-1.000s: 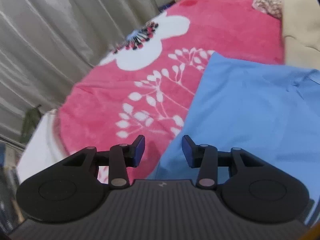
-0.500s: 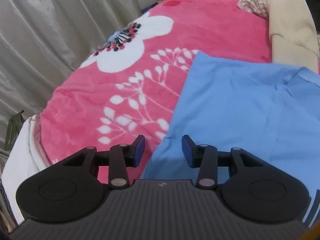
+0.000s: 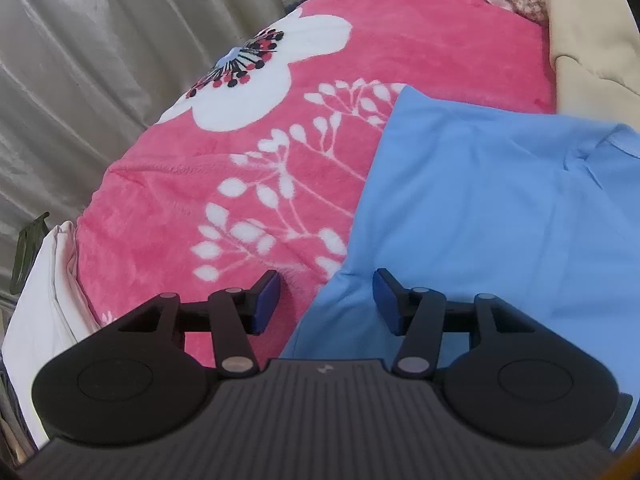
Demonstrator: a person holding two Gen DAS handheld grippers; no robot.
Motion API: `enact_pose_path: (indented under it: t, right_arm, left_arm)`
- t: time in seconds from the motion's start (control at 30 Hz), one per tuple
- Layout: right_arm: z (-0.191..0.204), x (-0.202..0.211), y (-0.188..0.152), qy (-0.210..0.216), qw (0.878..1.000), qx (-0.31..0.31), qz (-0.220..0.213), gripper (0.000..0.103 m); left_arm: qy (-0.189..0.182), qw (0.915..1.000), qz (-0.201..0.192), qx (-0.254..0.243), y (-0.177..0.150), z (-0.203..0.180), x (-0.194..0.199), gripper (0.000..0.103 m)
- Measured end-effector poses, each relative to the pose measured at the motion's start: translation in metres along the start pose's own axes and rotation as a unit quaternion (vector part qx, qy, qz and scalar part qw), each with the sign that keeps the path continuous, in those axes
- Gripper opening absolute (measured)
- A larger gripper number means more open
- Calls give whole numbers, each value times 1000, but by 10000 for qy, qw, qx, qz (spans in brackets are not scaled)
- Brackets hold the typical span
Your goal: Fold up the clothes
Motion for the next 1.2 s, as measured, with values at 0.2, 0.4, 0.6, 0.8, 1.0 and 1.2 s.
enact_pose_path:
  t: [0.2,0.4,0.6,0.8,1.0,1.2]
  right_arm:
    - [3,-3,-1,-72,9997,233,41,52]
    - [1,-2,-2,-197,9992,358,17,42]
    - [-26,9,1,21,9995,-297,-102,5]
    - [-72,41,2,751,9854,-1385,-644,4]
    - [-134,91,3,1361,9651,-1895,-1187,4]
    - [-209,132,-7,1542,9481,-2228,-1665,4]
  left_arm:
    - [-1027,9928,-338,511,15,-24,16,1]
    - [-1370,9881,-436,542,22,-34,13,1]
    - [-1699,9825,-527,559,33,-41,7,1]
    - [-2242,9709,-630,557,52,-61,3,1]
    - [-2817,9569,-550,439,72,-93,-5,1]
    - [-3345,9412,-440,168,96,-137,-23,1]
Point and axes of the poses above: each gripper's, at about its wrist camera, not at the fingertips, and x roughly against the way its jaws point, z to its left, y to its top, the point moved 8 cm from there along -x, roughly the way its jaws point, and after that the axes turned 1 degree about y, right-handed, at the moved point
